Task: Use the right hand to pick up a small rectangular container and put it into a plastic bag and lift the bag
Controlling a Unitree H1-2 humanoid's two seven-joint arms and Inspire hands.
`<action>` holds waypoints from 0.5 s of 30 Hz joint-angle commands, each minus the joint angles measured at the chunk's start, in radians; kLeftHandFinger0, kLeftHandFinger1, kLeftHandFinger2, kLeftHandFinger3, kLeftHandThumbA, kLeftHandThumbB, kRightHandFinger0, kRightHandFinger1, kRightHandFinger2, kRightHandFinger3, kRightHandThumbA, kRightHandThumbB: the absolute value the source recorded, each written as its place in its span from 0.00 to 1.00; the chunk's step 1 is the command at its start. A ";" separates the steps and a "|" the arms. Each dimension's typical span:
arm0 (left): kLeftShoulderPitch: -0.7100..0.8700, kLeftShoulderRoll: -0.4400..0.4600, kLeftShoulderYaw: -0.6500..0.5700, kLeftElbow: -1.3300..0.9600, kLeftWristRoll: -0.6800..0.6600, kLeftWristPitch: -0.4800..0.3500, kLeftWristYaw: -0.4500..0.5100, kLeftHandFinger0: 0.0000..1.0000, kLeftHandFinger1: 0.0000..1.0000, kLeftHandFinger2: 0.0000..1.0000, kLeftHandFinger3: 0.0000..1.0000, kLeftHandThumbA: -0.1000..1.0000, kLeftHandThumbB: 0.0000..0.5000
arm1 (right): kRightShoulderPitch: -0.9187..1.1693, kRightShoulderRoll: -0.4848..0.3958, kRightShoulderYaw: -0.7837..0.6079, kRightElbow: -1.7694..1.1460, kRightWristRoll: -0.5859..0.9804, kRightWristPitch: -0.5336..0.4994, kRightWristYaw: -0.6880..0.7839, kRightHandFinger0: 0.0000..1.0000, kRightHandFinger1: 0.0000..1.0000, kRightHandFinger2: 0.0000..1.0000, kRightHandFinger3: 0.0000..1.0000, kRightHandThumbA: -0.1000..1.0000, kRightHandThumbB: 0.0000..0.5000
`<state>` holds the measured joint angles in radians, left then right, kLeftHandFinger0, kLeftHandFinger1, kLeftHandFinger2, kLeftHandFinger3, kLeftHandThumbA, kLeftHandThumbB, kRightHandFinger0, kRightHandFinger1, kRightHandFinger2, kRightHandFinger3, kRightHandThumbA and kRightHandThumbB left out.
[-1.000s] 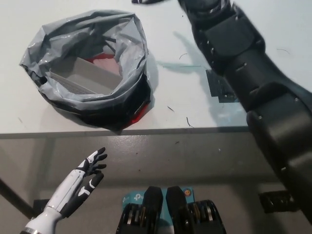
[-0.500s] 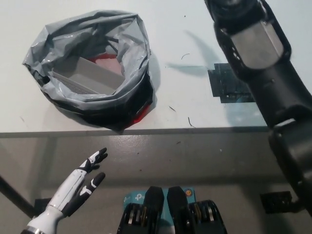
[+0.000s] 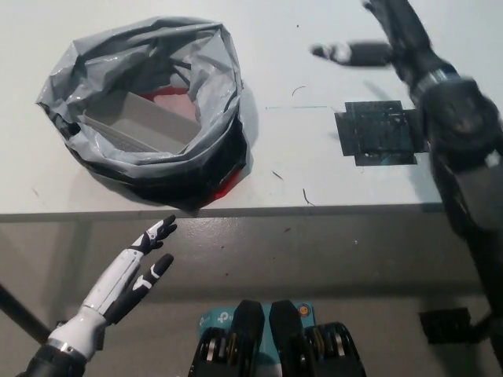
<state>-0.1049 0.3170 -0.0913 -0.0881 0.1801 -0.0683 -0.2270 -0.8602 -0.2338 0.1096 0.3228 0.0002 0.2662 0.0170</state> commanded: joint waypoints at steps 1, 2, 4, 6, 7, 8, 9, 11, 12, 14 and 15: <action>-0.135 -0.006 0.066 -0.024 -0.068 0.000 0.032 1.00 1.00 1.00 1.00 1.00 0.48 | 0.136 -0.263 -0.257 -1.257 0.226 -0.075 0.028 1.00 1.00 1.00 1.00 1.00 0.63; -0.132 -0.007 0.065 -0.026 -0.069 0.002 0.031 1.00 1.00 1.00 1.00 1.00 0.49 | 0.174 -0.258 -0.256 -1.267 0.210 -0.095 0.022 1.00 1.00 1.00 1.00 1.00 0.66; -0.130 -0.006 0.064 -0.029 -0.069 0.005 0.029 1.00 1.00 1.00 1.00 1.00 0.49 | 0.220 -0.244 -0.252 -1.272 0.201 -0.117 0.011 1.00 1.00 1.00 1.00 1.00 0.70; -0.129 -0.004 0.064 -0.031 -0.068 0.008 0.027 1.00 1.00 1.00 1.00 1.00 0.48 | 0.274 -0.222 -0.241 -1.273 0.191 -0.154 -0.002 1.00 1.00 1.00 1.00 1.00 0.72; -0.128 -0.003 0.064 -0.032 -0.067 0.007 0.027 1.00 1.00 1.00 1.00 1.00 0.48 | 0.288 -0.213 -0.236 -1.273 0.192 -0.165 -0.007 1.00 1.00 1.00 1.00 1.00 0.73; -0.126 -0.002 0.064 -0.030 -0.068 0.004 0.026 1.00 1.00 1.00 1.00 1.00 0.47 | 0.300 -0.199 -0.227 -1.273 0.194 -0.174 -0.015 1.00 1.00 1.00 1.00 1.00 0.79; -0.124 -0.002 0.065 -0.029 -0.074 0.001 0.024 1.00 1.00 1.00 1.00 1.00 0.46 | 0.318 -0.179 -0.210 -1.273 0.184 -0.186 -0.024 1.00 1.00 1.00 1.00 1.00 0.85; -0.120 -0.004 0.067 -0.029 -0.082 0.002 0.023 1.00 1.00 1.00 1.00 1.00 0.46 | 0.339 -0.161 -0.192 -1.273 0.175 -0.203 -0.027 1.00 1.00 1.00 1.00 1.00 0.84; -0.113 -0.005 0.068 -0.029 -0.087 -0.003 0.024 1.00 1.00 1.00 1.00 1.00 0.47 | 0.378 -0.149 -0.175 -1.273 0.159 -0.233 -0.017 1.00 1.00 1.00 1.00 1.00 0.82; -0.099 -0.005 0.067 -0.025 -0.092 -0.017 0.023 1.00 1.00 1.00 1.00 1.00 0.48 | 0.444 -0.114 -0.137 -1.273 0.154 -0.241 -0.003 1.00 1.00 1.00 1.00 1.00 0.80; -0.094 -0.006 0.067 -0.025 -0.097 -0.018 0.021 1.00 1.00 1.00 1.00 1.00 0.49 | 0.472 -0.096 -0.123 -1.273 0.160 -0.229 -0.003 1.00 1.00 1.00 1.00 1.00 0.76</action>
<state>-0.1174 0.3141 -0.0905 -0.0670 0.1753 -0.0667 -0.2270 -0.4845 -0.2815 0.0690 -0.0678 0.0167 0.2685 0.0161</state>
